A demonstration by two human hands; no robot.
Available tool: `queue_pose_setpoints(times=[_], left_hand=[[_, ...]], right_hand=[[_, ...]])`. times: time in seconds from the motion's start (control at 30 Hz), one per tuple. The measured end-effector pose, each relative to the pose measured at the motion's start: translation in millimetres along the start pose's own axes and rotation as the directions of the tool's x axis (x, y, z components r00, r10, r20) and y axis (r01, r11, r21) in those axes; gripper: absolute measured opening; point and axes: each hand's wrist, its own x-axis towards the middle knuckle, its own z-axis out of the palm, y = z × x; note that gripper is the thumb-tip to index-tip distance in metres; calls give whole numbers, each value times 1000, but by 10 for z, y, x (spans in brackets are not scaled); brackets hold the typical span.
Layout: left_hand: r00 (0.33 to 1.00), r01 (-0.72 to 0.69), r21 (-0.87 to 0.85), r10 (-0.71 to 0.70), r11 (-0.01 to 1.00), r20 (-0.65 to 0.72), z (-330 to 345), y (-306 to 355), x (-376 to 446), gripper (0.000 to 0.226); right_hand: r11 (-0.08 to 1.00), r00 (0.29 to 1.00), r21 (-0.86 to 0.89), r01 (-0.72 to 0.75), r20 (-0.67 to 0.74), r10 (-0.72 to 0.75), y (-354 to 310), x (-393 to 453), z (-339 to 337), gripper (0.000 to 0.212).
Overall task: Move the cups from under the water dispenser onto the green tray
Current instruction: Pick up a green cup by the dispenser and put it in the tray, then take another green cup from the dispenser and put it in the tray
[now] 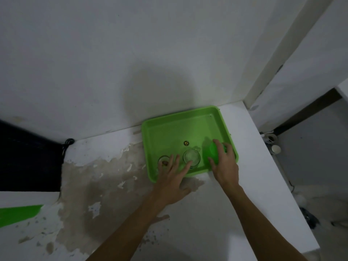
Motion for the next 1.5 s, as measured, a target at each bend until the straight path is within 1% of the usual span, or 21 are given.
queue_pose_setpoints(times=[0.07, 0.2, 0.27, 0.3, 0.33, 0.4, 0.43, 0.47, 0.5, 0.57, 0.67, 0.8, 0.93, 1.07, 1.13, 1.27, 1.37, 1.43, 1.5], left_hand=[[1000, 5, -4, -5, 1000, 7, 10, 11, 9, 94], [1000, 9, -21, -8, 1000, 12, 20, 2, 3, 96], [1000, 4, -33, -5, 999, -5, 3, 29, 19, 94], [1000, 9, -79, -10, 997, -17, -25, 32, 2, 92], [998, -1, -157, -10, 988, -68, -76, 50, -145, 87], [992, -23, -278, -12, 960, -124, -181, 71, -130, 75], [985, -33, -343, -27, 939, -168, -197, 32, -114, 68], [968, -66, -418, -44, 906, -247, -230, -50, -293, 60], [957, -88, -461, -53, 883, -285, -256, -113, -345, 52], [951, -111, -531, -66, 840, -302, -255, -191, -330, 40], [952, -99, -602, -100, 792, -288, -255, -280, -452, 33], [927, -80, -660, -187, 747, -324, -76, -589, -958, 25], [888, -43, -732, -309, 680, -340, 136, -994, -1621, 20], [869, 41, -807, -419, 590, -263, 351, -1416, -2231, 23], [846, 65, -831, -472, 552, -247, 455, -1683, -2524, 25], [775, 90, -861, -578, 501, -255, 605, -2198, -3075, 31], [728, 96, -873, -632, 479, -267, 700, -2582, -3452, 31], [691, 116, -889, -679, 442, -247, 757, -2817, -3692, 29], [672, 122, -905, -705, 408, -227, 801, -2980, -3854, 26]], right_hand=[[999, 1000, -34, 14, 0, -14, -20, 18, 0, 73], [999, 1000, -46, 11, 11, -11, -45, 11, -8, 73], [999, 999, -42, 19, 43, -17, -25, 29, -66, 76], [999, 999, -44, 25, 43, -23, -34, 20, -63, 79], [996, 998, -70, 57, 18, -56, -123, -116, -141, 81], [994, 997, -85, 69, -22, -71, -104, -83, -207, 82], [993, 995, -95, 75, -51, -81, -111, -83, -211, 80], [987, 988, -110, 122, -79, -131, -259, -251, -250, 76], [983, 982, -106, 148, -99, -159, -314, -311, -235, 70], [983, 977, -42, 177, -111, -181, -380, -327, -252, 56], [979, 982, 83, 185, -40, -182, -503, -452, -199, 40], [953, 962, 160, 256, 59, -268, -905, -800, -11, 29], [925, 915, 226, 306, 198, -351, -1392, -1197, 372, 20], [910, 874, 259, 325, 286, -394, -1838, -1539, 794, 18], [899, 842, 282, 335, 340, -420, -2095, -1704, 1023, 17], [872, 762, 309, 379, 430, -484, -2617, -1962, 1459, 13], [850, 708, 324, 416, 471, -526, -3017, -2146, 1763, 18], [822, 663, 334, 461, 487, -569, -3280, -2260, 1969, 24], [783, 615, 342, 520, 487, -620, -3492, -2330, 2118, 31]])
